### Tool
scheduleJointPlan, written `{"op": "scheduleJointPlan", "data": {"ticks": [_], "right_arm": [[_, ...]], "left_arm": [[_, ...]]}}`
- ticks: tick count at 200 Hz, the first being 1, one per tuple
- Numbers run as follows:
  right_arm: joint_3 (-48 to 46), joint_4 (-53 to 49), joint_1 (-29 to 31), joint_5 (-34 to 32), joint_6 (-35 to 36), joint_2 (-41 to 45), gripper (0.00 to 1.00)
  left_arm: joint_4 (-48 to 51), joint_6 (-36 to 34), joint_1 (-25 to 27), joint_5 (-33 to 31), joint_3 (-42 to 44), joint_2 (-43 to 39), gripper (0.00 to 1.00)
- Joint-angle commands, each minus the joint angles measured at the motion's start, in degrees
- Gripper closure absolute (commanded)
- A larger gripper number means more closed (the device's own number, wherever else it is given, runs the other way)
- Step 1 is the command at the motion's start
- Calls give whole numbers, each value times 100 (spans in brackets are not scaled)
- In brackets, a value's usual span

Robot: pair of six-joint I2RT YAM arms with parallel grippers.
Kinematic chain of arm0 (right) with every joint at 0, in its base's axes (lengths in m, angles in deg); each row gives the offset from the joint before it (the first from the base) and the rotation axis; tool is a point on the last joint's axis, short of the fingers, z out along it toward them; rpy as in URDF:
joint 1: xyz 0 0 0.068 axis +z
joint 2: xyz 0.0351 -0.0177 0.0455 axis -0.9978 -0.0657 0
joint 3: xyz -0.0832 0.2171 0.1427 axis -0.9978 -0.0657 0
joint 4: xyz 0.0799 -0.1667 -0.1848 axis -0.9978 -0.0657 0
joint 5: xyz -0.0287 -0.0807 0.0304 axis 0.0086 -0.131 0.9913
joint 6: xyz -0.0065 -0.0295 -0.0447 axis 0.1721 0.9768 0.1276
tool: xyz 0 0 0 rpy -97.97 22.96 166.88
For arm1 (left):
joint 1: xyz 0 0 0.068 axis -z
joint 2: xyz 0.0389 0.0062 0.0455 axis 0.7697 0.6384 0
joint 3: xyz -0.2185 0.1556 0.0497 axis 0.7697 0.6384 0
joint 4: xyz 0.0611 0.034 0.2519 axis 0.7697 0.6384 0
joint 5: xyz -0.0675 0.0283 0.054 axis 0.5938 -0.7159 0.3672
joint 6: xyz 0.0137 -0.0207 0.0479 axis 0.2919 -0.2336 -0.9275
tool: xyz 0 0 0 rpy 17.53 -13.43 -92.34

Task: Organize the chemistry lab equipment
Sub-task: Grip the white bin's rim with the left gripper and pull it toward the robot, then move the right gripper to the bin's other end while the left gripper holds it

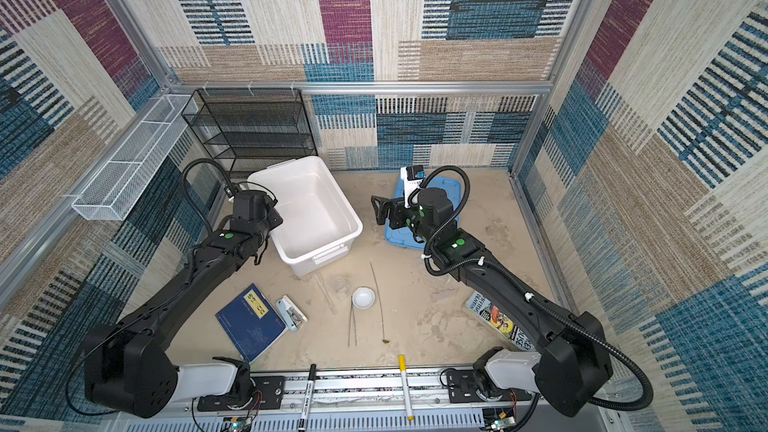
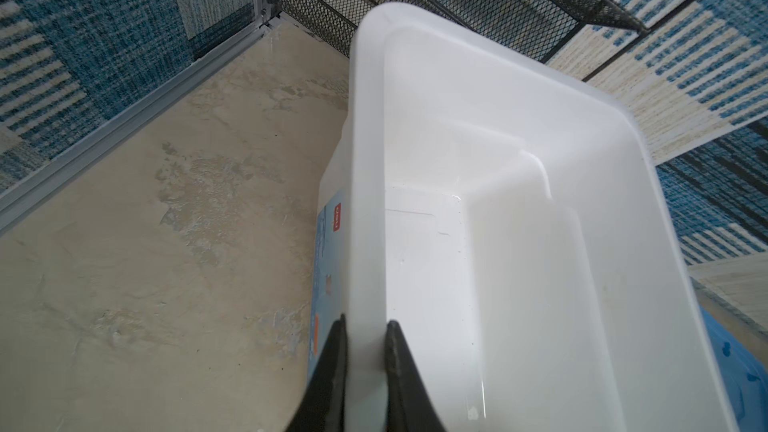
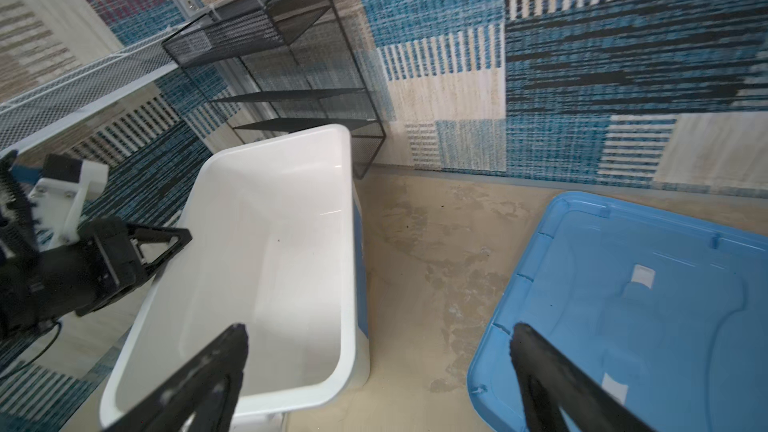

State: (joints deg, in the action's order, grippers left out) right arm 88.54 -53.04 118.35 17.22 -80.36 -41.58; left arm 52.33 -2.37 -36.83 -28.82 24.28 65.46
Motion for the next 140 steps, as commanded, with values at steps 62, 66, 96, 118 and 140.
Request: {"op": "scheduleJointPlan", "data": {"ticks": [62, 66, 96, 118, 140], "right_arm": [[422, -503, 206, 990, 207, -645, 0], [422, -504, 207, 973, 210, -647, 1], [530, -632, 233, 837, 189, -712, 0], [519, -666, 252, 723, 213, -699, 0], [448, -678, 268, 555, 116, -659, 0]], "left_arm": [[-1052, 544, -14, -512, 198, 178, 100], [-1050, 562, -14, -519, 230, 176, 100], [-1109, 599, -30, -688, 395, 173, 99], [-1156, 675, -24, -544, 525, 109, 98], [-1252, 842, -5, -400, 798, -48, 98]]}}
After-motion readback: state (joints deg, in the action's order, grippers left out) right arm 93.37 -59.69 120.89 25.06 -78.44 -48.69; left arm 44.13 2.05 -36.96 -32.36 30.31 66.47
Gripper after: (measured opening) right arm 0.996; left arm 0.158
